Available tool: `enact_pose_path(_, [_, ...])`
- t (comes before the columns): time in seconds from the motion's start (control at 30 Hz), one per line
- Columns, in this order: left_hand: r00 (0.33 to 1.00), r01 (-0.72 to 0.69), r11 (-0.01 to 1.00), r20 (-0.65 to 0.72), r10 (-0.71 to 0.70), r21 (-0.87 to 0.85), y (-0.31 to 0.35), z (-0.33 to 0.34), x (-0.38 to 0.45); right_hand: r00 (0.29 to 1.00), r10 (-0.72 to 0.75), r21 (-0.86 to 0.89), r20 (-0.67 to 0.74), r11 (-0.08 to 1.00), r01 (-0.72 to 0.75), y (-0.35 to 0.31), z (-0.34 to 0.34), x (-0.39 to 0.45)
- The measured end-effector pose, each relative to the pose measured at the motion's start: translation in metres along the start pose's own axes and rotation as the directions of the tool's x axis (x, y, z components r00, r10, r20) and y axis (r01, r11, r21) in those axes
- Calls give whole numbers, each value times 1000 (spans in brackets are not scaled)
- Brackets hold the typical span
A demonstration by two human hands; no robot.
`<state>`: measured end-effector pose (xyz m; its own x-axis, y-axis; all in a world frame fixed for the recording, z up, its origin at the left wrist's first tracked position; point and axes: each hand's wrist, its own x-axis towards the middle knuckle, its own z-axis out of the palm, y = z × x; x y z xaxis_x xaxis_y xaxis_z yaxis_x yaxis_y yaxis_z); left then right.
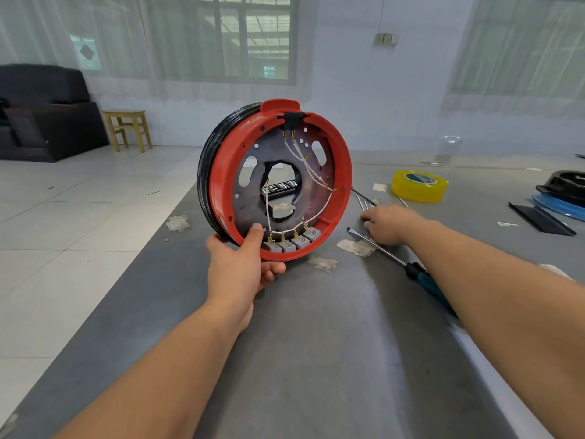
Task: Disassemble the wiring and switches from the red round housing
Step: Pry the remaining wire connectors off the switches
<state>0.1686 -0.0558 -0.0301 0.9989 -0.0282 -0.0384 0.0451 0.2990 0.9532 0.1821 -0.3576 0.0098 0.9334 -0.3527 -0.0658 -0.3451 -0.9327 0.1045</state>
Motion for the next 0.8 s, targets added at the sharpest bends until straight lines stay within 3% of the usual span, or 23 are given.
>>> enact_pose_path(0.3, [1000,6,1000,9,-6,-4,2,0,-2,998,-4,-92,58,996,9,4,8,16])
enact_pose_path(0.4, [1000,10,1000,21,-10,-3,2,-1,-2,1000,10,20,-23,1000,-10,0,5,4])
enact_pose_path(0.5, [1000,16,1000,26,-16,-13,4,-1,-3,979,11,219,-205,975,35,-13,-2,-16])
enact_pose_path(0.63, [998,48,997,38,-46,-56,7,-2,-4,885,124,641,-448,735,221,-46,-8,-58])
enact_pose_path(0.7, [996,67,996,55,-64,-63,8,-3,-4,866,174,746,-468,604,281,-62,1,-78])
enact_pose_path(0.8, [992,82,994,101,-75,-67,8,-4,-5,904,150,865,-400,389,318,-83,22,-106])
